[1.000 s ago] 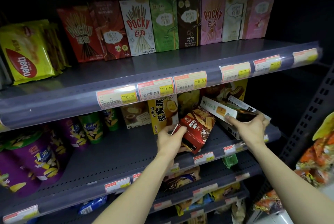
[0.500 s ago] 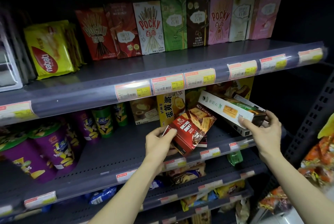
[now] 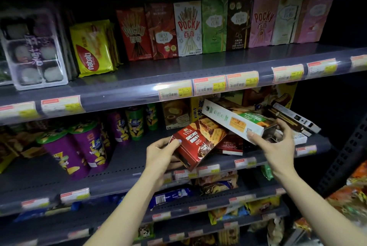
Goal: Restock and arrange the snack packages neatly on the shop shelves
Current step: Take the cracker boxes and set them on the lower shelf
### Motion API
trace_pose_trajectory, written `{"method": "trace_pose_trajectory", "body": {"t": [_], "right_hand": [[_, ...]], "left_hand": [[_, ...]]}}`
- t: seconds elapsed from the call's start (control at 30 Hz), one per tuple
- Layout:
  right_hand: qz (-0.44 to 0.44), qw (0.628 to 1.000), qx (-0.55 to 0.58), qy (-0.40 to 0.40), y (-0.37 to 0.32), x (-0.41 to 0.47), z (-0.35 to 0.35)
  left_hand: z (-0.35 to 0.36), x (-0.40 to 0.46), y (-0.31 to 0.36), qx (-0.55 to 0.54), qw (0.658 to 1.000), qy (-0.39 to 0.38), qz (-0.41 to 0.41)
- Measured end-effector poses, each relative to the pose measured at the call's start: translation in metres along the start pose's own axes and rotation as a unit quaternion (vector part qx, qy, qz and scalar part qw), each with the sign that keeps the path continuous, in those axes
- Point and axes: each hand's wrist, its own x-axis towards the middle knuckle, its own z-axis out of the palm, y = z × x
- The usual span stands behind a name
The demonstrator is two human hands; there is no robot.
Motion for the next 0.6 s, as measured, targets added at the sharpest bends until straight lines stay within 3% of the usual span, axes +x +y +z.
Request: {"method": "trace_pose_trajectory", "body": {"t": [0.27,0.4,0.6], "right_hand": [[-0.001,0.996,0.085,-0.037,-0.004,-0.037,0.015],[0.002,0.986,0.133,-0.096,-0.008,-0.044,0.021],[0.082,0.957,0.23,-0.156,-0.029,-0.057,0.046]], "left_hand": [[-0.033,-0.014,0.0,0.001,1.0,0.018,0.018],[-0.058,-0.019,0.0,0.02,0.999,0.028,0.038],[-0.11,-0.024,0.01,0.051,0.994,0.054,0.08]]}}
